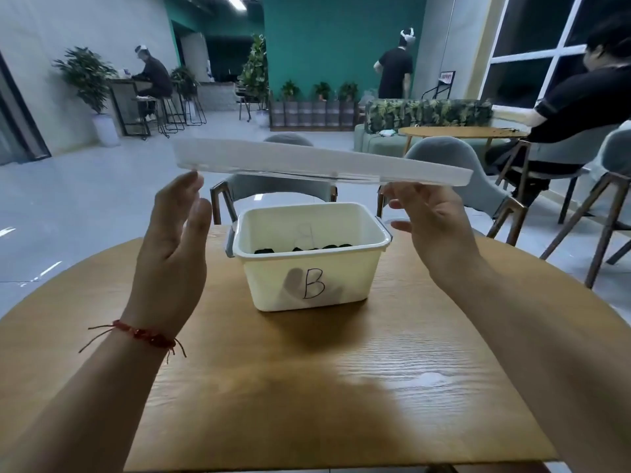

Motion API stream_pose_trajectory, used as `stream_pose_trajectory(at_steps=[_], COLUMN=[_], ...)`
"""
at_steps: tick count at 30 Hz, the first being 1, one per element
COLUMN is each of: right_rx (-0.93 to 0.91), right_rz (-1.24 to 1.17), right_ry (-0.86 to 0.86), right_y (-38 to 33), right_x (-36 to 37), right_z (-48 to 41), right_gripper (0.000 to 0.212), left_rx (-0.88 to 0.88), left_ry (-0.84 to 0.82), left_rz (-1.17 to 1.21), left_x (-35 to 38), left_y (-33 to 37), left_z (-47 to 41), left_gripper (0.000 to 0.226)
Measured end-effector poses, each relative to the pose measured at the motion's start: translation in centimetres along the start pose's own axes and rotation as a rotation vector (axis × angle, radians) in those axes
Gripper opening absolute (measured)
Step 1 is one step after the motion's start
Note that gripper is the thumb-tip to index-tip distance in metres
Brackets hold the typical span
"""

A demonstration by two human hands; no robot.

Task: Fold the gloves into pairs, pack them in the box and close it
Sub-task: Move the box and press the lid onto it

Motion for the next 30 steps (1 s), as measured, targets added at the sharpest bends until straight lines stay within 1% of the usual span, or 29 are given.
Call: stream_pose_trajectory(at_steps=[2,4,6,7,9,11,13,14,15,17,18,19,20,22,25,27,30], right_rx=[0.007,0.001,-0.010,-0.009,-0.010,-0.003,0.044,0.090,0.147,0.268,0.304,0.324,0.325,0.337,0.375,0.318,0.215], right_rz=[-0.027,-0.053,-0.025,-0.006,0.066,0.121,0.123,0.116,0.099,0.079,0.101,0.133,0.174,0.281,0.479,0.645,0.801], right_ry=[0.019,0.020,0.031,0.041,0.056,0.071,0.070,0.043,0.009,-0.051,-0.058,-0.057,-0.065,-0.132,-0.250,-0.307,-0.350], right_y=[-0.1,0.0,0.3,0.4,0.9,1.0,1.3,1.6,2.3,3.7,4.1,4.6,4.8,5.7,6.3,6.1,6.4], right_x=[-0.3,-0.5,-0.9,-1.2,-1.8,-2.2,-2.1,-1.7,-1.0,0.5,1.0,1.5,2.1,3.7,6.0,7.0,7.8], right_z=[-0.2,-0.5,-0.6,-0.6,-0.6,-0.6,-0.8,-1.0,-1.5,-2.6,-3.4,-4.3,-5.2,-6.6,-7.0,-6.7,-6.4], right_gripper=[0.015,0.018,0.025,0.032,0.043,0.034,0.028,0.028,0.028,0.025,0.034,0.045,0.048,0.039,0.040,0.041,0.046], left_rx=[0.005,0.020,0.024,0.019,0.004,-0.016,-0.068,-0.103,-0.147,-0.245,-0.295,-0.333,-0.361,-0.403,-0.483,-0.575,-0.621], left_ry=[0.058,0.072,0.061,0.059,0.051,0.058,0.093,0.105,0.097,0.043,0.012,-0.005,-0.003,0.007,-0.058,-0.132,-0.183], left_rz=[0.057,0.028,-0.001,-0.025,-0.075,-0.093,-0.126,-0.155,-0.170,-0.187,-0.212,-0.224,-0.224,-0.246,-0.313,-0.311,-0.263], left_x=[-0.1,0.1,0.5,0.7,1.0,1.3,1.1,1.1,1.4,2.2,2.4,2.6,2.8,3.2,4.7,5.6,5.8], left_y=[0.5,1.1,1.0,0.8,0.2,-0.3,-0.9,-1.3,-1.7,-3.4,-4.3,-5.2,-5.7,-7.0,-9.1,-10.9,-15.1], left_z=[-0.4,-0.7,-0.6,-0.5,-0.4,-0.5,-0.9,-1.3,-1.9,-3.5,-4.2,-5.0,-5.7,-6.7,-7.1,-7.0,-7.7], left_gripper=[0.046,0.047,0.035,0.029,0.028,0.026,0.016,0.017,0.019,0.012,0.009,0.009,0.012,0.019,0.023,0.023,0.043])
Point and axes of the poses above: each hand's wrist, its own z-axis away from the middle knuckle, its own x-axis out of the palm, y = z × x, the point moved 9 cm from there along -z, towards the middle knuckle, and after that the axes turned 5 degrees about z, right-handed, at the moved point
